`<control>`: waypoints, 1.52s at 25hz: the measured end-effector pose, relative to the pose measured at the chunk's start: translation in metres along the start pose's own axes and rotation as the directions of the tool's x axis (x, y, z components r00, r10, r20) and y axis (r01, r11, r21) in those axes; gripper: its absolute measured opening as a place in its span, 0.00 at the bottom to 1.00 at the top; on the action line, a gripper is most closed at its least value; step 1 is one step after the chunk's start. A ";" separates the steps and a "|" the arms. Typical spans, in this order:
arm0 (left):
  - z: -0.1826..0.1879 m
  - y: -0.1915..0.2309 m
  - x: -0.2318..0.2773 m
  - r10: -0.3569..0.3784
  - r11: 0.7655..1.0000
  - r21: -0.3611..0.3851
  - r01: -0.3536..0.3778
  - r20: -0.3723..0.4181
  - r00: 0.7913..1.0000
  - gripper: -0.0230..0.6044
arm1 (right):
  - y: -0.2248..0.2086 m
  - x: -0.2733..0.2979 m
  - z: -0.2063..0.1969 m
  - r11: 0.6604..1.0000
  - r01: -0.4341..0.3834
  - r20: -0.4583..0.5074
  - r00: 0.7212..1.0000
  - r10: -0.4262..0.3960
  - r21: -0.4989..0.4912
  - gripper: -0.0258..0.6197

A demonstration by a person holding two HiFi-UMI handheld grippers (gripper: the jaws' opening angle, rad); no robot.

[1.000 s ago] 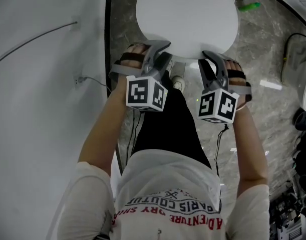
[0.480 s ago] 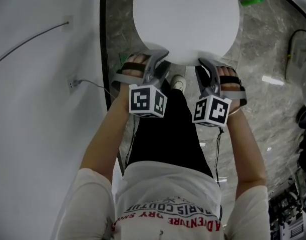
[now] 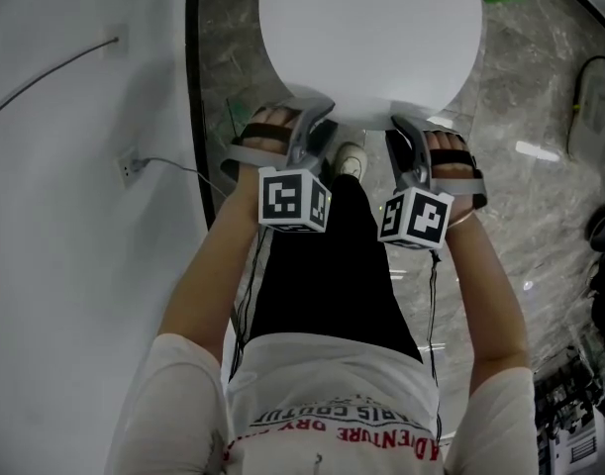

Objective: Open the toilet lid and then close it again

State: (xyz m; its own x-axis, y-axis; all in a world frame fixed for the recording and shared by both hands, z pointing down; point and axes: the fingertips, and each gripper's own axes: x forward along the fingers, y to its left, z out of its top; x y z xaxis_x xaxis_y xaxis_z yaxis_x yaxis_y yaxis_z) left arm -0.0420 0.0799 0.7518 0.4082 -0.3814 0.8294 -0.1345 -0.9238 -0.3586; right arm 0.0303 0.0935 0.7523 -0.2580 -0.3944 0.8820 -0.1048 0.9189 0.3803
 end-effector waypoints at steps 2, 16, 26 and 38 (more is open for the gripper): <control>-0.004 -0.005 0.005 -0.004 1.000 0.000 0.004 -0.004 1.000 0.27 | 0.005 0.005 -0.002 1.000 -0.016 -0.009 1.000 0.016 -0.001 0.16; -0.025 -0.028 0.043 -0.065 0.997 -0.039 0.063 -0.055 0.996 0.27 | 0.028 0.047 -0.014 0.992 -0.105 -0.025 0.994 0.107 0.064 0.16; -0.028 -0.032 0.050 -0.095 0.995 -0.048 0.092 -0.069 0.993 0.27 | 0.030 0.056 -0.015 0.984 -0.137 -0.008 0.990 0.139 0.116 0.16; -0.008 0.006 -0.005 0.015 0.995 -0.095 -0.017 -0.026 1.000 0.27 | -0.016 -0.011 0.005 0.949 -0.181 0.110 0.981 0.157 0.256 0.16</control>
State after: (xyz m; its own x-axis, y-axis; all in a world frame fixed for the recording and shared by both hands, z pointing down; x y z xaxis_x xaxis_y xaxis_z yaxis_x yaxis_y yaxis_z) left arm -0.0523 0.0757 0.7492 0.3829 -0.3958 0.8347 -0.2267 -0.9162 -0.3305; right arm 0.0295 0.0833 0.7354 -0.3756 -0.2418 0.8947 -0.2990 0.9454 0.1300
